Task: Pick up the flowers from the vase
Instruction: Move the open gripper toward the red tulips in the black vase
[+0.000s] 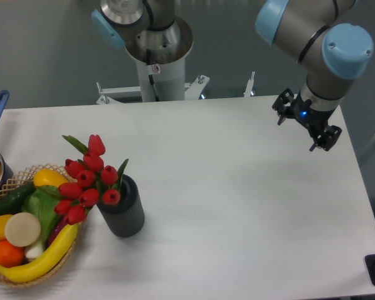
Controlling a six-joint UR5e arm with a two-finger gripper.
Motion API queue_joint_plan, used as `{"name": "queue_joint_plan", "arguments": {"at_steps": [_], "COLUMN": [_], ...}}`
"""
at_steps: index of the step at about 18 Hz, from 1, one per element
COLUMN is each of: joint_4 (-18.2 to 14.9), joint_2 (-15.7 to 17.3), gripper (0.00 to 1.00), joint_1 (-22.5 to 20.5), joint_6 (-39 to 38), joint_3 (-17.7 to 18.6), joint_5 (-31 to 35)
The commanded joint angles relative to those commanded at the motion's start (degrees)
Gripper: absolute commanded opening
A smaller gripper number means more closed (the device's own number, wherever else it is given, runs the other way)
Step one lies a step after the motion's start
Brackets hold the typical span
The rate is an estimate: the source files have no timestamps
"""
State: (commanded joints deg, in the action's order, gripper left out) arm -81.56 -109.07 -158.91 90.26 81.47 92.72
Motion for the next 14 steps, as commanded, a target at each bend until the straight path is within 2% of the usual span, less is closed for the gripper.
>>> {"name": "queue_joint_plan", "arguments": {"at_steps": [4,8,12,14], "joint_4": [0.0,0.0,0.0,0.0], "joint_2": [0.2,0.4,1.5,2.2], "gripper": [1.0,1.0,1.0,1.0], "joint_1": [-0.3,-3.9,-5.3,-5.8], "joint_6": [0.3,0.8,0.4,0.1], "joint_3": [0.0,1.1,2.6,3.9], "joint_5": [-0.6,-7.6,-9.3,-13.2]}}
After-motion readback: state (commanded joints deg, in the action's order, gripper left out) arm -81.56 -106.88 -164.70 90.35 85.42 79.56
